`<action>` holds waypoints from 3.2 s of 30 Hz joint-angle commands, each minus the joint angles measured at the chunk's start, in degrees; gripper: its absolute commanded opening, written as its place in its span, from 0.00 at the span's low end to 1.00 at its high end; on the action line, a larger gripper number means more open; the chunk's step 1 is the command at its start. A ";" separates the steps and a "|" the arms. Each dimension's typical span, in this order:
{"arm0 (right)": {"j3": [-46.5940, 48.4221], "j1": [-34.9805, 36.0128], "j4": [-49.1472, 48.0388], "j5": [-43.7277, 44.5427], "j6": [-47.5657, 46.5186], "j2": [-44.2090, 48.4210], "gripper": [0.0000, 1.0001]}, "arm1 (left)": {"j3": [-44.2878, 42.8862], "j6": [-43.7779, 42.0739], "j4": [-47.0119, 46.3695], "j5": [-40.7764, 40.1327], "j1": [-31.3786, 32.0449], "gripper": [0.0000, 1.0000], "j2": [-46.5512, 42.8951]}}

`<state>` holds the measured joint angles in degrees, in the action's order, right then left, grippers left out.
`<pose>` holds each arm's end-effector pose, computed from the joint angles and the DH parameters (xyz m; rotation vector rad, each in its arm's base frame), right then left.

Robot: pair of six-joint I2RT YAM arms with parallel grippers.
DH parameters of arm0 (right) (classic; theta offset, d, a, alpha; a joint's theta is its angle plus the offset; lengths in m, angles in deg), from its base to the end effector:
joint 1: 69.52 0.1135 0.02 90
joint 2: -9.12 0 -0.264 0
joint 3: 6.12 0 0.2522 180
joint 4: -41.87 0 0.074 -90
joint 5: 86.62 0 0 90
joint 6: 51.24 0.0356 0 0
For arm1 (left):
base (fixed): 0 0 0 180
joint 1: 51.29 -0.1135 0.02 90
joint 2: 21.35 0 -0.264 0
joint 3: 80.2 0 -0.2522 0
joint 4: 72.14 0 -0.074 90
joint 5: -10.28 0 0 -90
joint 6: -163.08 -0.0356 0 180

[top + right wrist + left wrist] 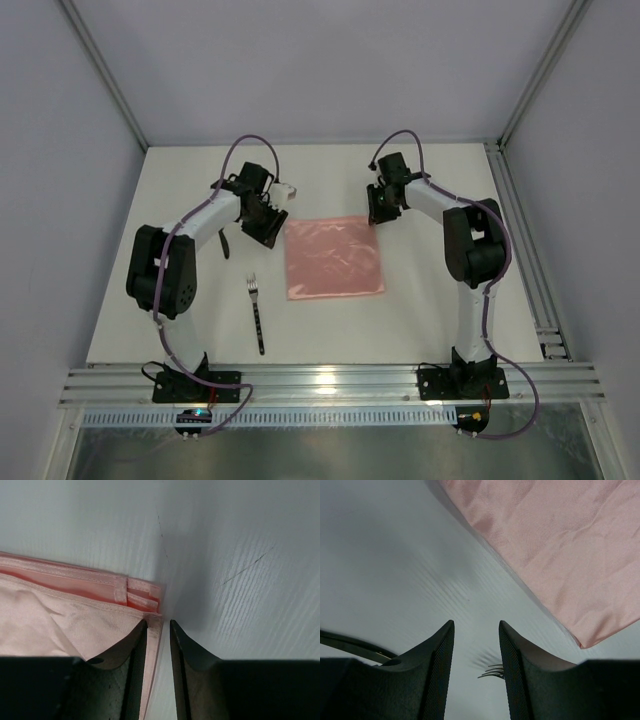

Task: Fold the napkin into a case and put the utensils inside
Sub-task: Pick up the top corner of the square-folded napkin from the center of the board, then fold the top corner of the square-folded napkin at the center of the board.

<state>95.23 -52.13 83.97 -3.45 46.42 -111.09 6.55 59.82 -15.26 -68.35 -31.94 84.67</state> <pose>0.4230 0.1369 0.1645 -0.2662 2.6430 0.3039 0.3531 -0.1314 0.2094 0.8288 2.6564 -0.3031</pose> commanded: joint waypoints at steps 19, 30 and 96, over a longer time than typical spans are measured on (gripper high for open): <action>0.21 0.10 -1.88 -2.40 0.60 4.09 0.04 | -0.76 0.69 -1.01 1.89 -0.28 0.44 -0.46; -0.58 3.70 -0.48 1.12 -0.45 9.72 0.04 | -0.41 0.16 -0.75 1.98 -0.28 0.44 -1.69; -21.50 35.88 -21.04 -9.96 11.23 12.01 0.04 | 0.73 1.12 -4.44 -0.13 -2.30 0.43 2.35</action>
<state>73.79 -16.57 65.90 -12.61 58.37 -98.43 7.73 60.52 -18.30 -68.19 -33.86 86.72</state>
